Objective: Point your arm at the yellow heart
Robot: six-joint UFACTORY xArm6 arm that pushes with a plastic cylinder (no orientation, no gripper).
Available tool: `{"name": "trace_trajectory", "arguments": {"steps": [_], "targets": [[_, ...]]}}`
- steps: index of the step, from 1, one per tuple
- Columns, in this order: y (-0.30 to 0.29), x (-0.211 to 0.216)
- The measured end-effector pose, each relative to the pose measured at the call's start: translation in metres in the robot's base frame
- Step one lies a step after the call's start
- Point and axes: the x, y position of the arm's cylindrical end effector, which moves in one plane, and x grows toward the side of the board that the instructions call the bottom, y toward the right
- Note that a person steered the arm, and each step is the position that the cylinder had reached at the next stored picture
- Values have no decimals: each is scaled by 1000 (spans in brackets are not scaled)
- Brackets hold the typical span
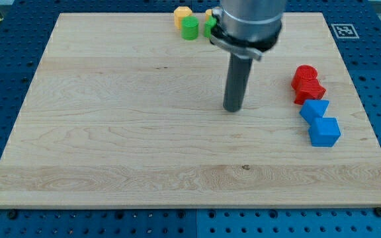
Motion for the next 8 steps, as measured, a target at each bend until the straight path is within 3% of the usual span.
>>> {"name": "trace_trajectory", "arguments": {"steps": [2, 4, 5, 8], "targets": [[-1, -2], [-19, -70], [11, -75], [118, -154]]}}
